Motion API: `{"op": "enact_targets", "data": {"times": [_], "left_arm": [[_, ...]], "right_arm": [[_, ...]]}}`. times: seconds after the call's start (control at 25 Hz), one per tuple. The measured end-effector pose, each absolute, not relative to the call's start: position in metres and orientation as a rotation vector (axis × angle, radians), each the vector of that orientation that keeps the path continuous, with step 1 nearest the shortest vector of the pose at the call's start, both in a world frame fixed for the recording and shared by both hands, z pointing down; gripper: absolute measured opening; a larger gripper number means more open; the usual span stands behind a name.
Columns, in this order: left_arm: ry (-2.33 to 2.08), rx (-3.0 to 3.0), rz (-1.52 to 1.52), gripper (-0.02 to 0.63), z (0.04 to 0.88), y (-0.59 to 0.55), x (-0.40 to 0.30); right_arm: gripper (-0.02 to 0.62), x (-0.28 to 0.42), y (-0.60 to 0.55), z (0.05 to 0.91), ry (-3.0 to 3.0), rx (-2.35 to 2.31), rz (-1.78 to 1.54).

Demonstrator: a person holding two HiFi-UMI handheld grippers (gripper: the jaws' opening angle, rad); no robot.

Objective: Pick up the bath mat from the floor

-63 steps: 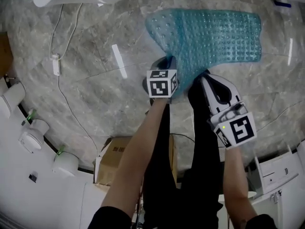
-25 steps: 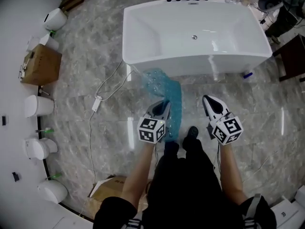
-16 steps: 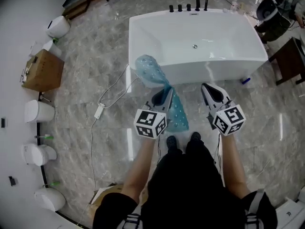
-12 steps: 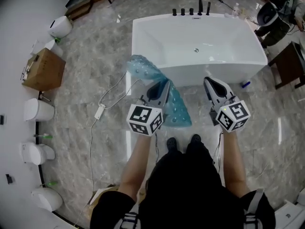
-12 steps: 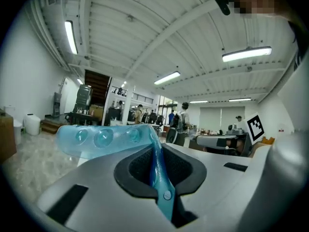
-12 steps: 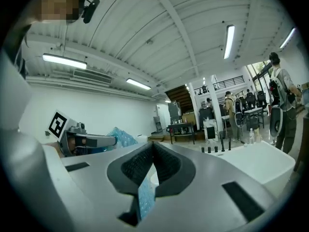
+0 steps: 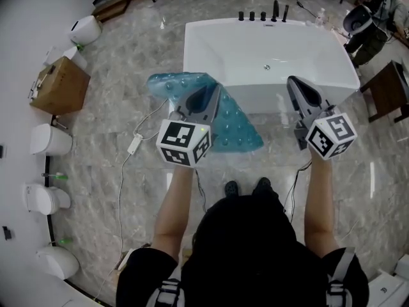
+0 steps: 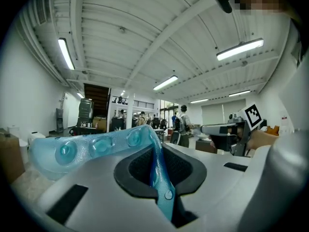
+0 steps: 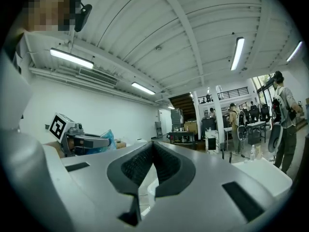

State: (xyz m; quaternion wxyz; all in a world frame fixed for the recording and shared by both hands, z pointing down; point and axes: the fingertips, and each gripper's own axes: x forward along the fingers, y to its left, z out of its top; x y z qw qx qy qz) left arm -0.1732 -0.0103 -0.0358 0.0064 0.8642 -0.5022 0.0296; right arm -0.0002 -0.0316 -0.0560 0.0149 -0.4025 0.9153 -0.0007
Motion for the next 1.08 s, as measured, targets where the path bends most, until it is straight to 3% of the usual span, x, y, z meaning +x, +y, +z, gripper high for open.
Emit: {"op": "enact_targets", "data": {"times": [1.08], "left_arm": [[-1.635,2.635,0.059,0.038,-0.038,0.011,-0.204]], "right_arm": [[0.012,-0.015,-0.003,-0.045,2.904,-1.228,0.012]]}}
